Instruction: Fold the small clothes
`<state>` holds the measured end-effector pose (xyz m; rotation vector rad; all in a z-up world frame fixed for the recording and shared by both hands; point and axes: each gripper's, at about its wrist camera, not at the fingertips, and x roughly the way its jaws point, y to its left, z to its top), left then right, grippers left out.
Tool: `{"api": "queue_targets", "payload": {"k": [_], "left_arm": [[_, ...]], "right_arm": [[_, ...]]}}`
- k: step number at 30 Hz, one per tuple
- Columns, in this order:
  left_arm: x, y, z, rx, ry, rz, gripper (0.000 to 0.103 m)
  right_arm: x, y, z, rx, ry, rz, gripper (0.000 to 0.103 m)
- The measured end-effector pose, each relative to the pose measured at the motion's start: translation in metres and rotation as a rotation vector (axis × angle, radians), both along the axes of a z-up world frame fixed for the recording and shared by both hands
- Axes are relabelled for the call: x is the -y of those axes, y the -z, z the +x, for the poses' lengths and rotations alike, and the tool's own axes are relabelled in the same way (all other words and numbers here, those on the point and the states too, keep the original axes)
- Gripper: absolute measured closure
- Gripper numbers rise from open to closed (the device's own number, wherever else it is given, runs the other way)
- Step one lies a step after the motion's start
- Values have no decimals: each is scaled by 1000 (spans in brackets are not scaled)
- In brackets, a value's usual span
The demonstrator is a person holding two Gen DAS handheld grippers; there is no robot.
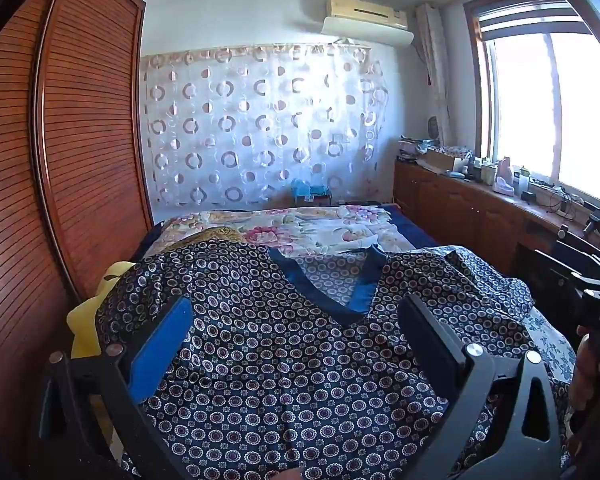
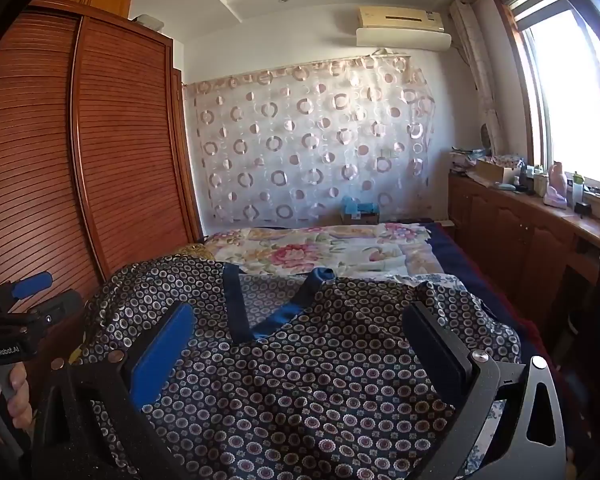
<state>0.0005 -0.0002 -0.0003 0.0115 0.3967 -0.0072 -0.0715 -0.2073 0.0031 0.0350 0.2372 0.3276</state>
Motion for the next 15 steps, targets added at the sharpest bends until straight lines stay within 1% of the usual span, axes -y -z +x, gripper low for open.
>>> {"api": "queue_targets", "payload": {"k": [1, 2, 12, 15], "left_arm": [[0, 0, 1, -1, -1, 0, 0], [1, 0, -2, 23, 4, 4, 0], [-7, -6, -5, 14, 5, -10, 0], [-2, -1, -3, 13, 0, -3, 0]], "right_arm": [[0, 0, 0, 0, 0, 0, 0], [0, 0, 0, 1, 1, 1, 0], [-3, 1, -1, -2, 4, 3, 0], [0, 0, -1, -3, -3, 5, 0]]}}
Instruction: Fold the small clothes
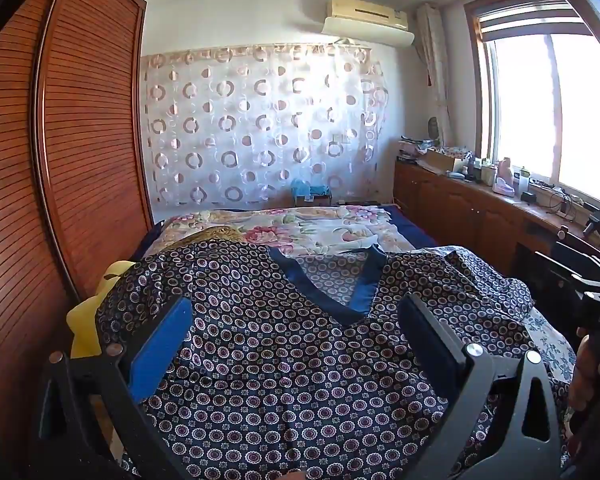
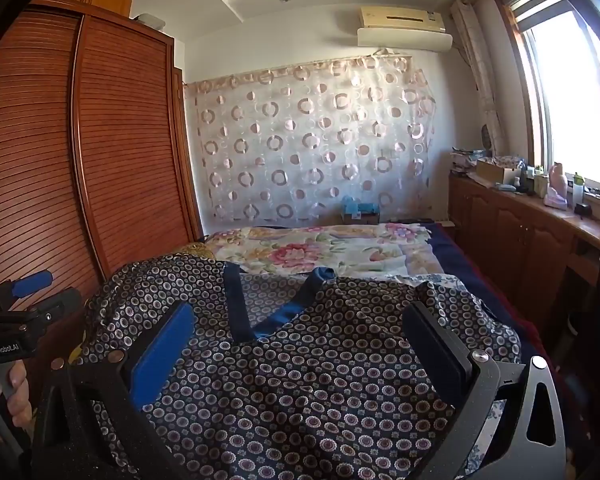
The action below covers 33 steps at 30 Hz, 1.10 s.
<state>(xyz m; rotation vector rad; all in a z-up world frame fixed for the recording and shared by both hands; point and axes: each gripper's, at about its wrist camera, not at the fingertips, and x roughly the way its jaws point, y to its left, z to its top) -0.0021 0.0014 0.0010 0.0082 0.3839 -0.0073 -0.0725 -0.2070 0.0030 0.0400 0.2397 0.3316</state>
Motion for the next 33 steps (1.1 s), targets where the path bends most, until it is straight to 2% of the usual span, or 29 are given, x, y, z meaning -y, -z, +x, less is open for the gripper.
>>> {"api": "queue_targets", "payload": {"k": [33], "left_arm": [[2, 0, 0, -3, 4, -1, 0]], "right_arm": [[-3, 2, 2, 0, -6, -4, 0]]}}
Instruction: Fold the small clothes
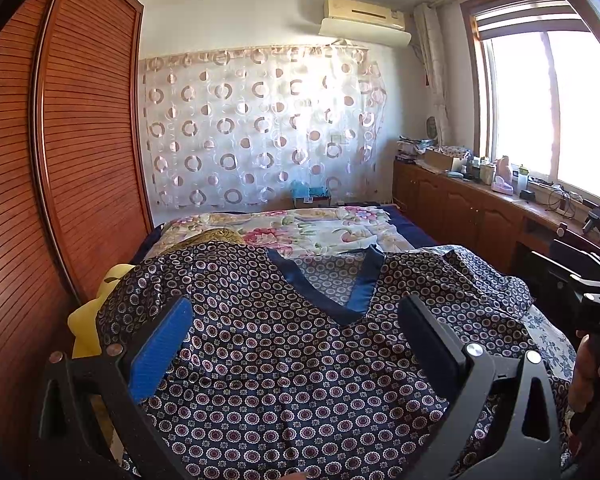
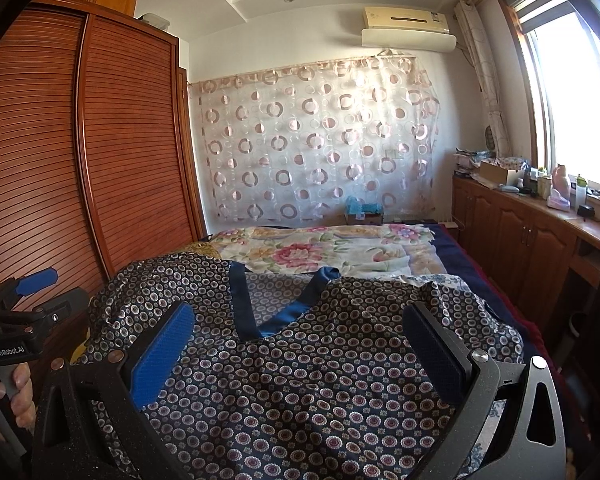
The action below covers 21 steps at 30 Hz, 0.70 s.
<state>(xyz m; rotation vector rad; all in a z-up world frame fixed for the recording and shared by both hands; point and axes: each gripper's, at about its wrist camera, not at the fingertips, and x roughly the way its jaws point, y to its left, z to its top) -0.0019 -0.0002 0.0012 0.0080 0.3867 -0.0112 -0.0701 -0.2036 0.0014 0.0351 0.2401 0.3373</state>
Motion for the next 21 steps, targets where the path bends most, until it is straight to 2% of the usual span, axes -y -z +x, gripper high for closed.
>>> {"api": "queue_targets", "payload": {"k": [21], "left_arm": [[2, -11, -7, 20, 9, 11, 0]], "right_arm": [[-2, 1, 2, 3, 0, -1, 0]]}}
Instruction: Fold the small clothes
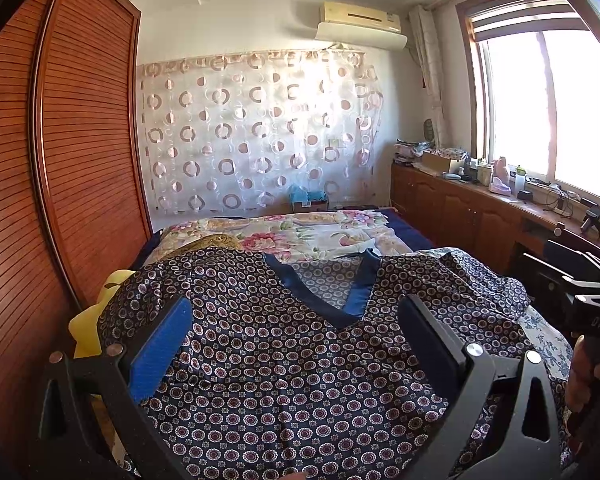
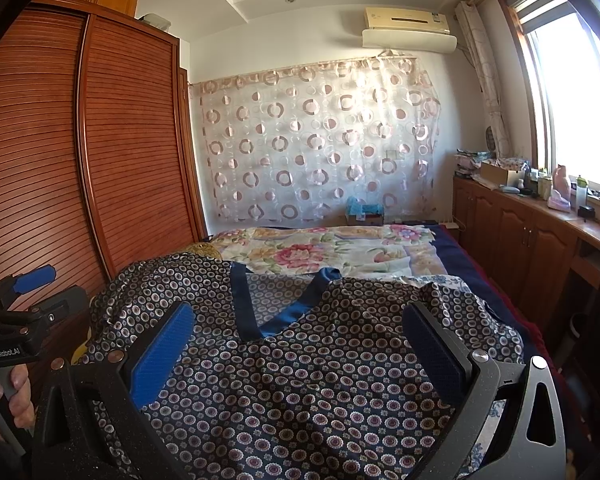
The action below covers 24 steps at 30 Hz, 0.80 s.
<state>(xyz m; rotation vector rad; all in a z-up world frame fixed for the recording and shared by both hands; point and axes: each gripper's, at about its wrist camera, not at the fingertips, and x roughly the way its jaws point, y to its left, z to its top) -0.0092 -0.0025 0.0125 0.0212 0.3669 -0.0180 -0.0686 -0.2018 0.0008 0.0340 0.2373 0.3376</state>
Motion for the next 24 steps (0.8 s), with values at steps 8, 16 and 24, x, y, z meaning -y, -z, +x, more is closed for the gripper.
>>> {"api": "queue_targets", "payload": {"k": [8, 16, 24], "left_arm": [[0, 0, -1, 3, 1, 2, 0], [2, -1, -2, 3, 2, 2, 0], [3, -2, 1, -10, 13, -1, 0]], "right_arm": [[-1, -1, -1, -1, -3, -1, 0], [1, -3, -3, 2, -4, 0, 0], [-1, -1, 0, -3, -19, -5, 0]]}}
